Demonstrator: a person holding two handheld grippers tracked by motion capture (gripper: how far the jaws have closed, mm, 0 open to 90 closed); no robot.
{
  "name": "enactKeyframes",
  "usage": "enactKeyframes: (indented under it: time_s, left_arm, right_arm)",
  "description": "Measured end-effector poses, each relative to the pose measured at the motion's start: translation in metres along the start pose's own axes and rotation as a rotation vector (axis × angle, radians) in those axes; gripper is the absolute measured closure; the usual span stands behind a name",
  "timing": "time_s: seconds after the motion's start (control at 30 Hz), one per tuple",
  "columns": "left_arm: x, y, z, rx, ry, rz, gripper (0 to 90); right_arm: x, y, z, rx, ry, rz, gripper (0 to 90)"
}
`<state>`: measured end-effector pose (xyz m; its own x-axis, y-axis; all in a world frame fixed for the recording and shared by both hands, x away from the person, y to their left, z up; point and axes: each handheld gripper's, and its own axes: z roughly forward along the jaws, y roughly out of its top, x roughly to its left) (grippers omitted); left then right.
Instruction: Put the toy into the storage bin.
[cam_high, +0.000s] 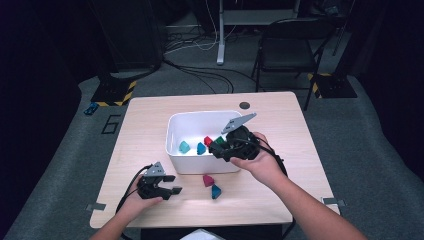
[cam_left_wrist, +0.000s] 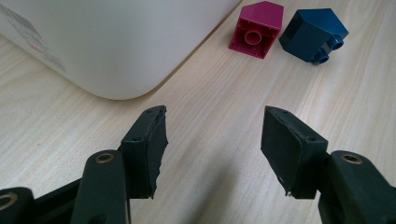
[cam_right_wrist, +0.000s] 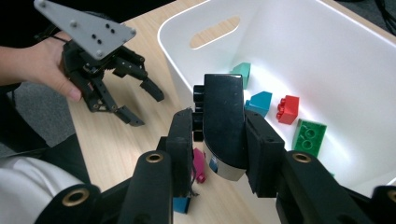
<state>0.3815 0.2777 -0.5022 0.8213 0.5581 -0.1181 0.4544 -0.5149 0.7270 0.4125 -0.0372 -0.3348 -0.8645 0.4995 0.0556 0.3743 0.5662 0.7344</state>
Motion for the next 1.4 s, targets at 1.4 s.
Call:
enactKeyframes:
  time_s: [1.4]
  left_arm:
    - [0.003, 0.000, -0.001, 0.004, -0.011, 0.016, 40.3]
  right_arm:
    - [-0.044, 0.068, 0.092, 0.004, -0.069, 0.012, 65.9]
